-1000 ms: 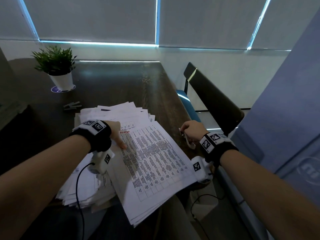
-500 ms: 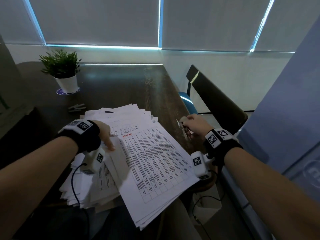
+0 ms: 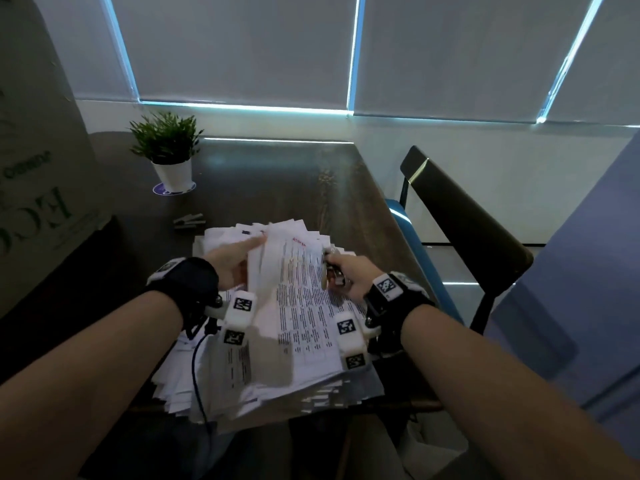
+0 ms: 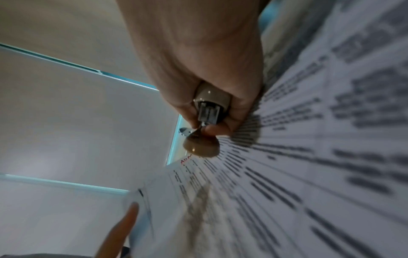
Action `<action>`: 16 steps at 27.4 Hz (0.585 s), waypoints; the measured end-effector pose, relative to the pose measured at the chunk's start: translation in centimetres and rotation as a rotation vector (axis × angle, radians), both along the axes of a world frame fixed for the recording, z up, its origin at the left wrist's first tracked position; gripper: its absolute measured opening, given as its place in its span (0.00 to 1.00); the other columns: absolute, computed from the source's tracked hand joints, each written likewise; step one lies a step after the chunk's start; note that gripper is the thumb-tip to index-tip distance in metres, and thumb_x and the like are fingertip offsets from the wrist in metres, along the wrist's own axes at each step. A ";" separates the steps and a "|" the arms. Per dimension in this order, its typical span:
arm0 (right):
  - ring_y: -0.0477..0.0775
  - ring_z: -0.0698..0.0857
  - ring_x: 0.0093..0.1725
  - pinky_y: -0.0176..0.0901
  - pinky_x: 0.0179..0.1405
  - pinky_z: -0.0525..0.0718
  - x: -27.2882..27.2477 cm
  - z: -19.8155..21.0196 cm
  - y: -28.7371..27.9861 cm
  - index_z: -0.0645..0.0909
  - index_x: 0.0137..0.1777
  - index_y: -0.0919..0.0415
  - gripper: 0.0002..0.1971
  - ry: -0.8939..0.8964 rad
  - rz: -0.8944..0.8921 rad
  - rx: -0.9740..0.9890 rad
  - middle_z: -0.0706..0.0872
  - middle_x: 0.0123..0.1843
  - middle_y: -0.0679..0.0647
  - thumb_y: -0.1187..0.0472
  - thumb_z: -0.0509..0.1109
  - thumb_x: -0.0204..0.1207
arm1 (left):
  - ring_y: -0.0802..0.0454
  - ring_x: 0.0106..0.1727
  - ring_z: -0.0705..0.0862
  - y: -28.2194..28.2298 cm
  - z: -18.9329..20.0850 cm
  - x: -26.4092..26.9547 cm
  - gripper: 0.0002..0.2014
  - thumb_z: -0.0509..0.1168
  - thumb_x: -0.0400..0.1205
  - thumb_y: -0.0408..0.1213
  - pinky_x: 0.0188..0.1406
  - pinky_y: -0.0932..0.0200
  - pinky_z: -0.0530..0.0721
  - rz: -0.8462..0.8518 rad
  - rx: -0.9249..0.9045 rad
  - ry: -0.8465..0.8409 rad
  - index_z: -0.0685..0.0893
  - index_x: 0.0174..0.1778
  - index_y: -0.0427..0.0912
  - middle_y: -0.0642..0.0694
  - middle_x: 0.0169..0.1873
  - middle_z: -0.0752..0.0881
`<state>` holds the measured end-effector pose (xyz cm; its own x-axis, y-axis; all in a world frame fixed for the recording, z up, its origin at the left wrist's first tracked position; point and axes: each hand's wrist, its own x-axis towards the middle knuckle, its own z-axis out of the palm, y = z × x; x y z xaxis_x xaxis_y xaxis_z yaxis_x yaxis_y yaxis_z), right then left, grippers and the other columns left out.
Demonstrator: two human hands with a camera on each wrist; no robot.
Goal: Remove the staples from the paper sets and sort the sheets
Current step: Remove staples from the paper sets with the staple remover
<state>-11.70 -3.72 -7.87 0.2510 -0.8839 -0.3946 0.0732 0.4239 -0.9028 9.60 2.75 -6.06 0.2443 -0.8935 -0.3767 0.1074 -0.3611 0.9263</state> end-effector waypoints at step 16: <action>0.57 0.84 0.29 0.46 0.31 0.84 3.4 3.0 -3.5 0.84 0.41 0.64 0.20 0.127 0.307 -0.351 0.87 0.36 0.62 0.44 0.71 0.80 | 0.40 0.49 0.87 1.9 3.7 6.9 0.19 0.75 0.74 0.33 0.47 0.48 0.86 0.339 -0.211 -0.012 0.83 0.58 0.30 0.36 0.51 0.88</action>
<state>-8.26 -7.26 -4.89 0.4904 -0.8618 -0.1296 -0.1271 0.0763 -0.9889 16.54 4.62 -2.40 0.5423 -0.8188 -0.1885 0.1768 -0.1082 0.9783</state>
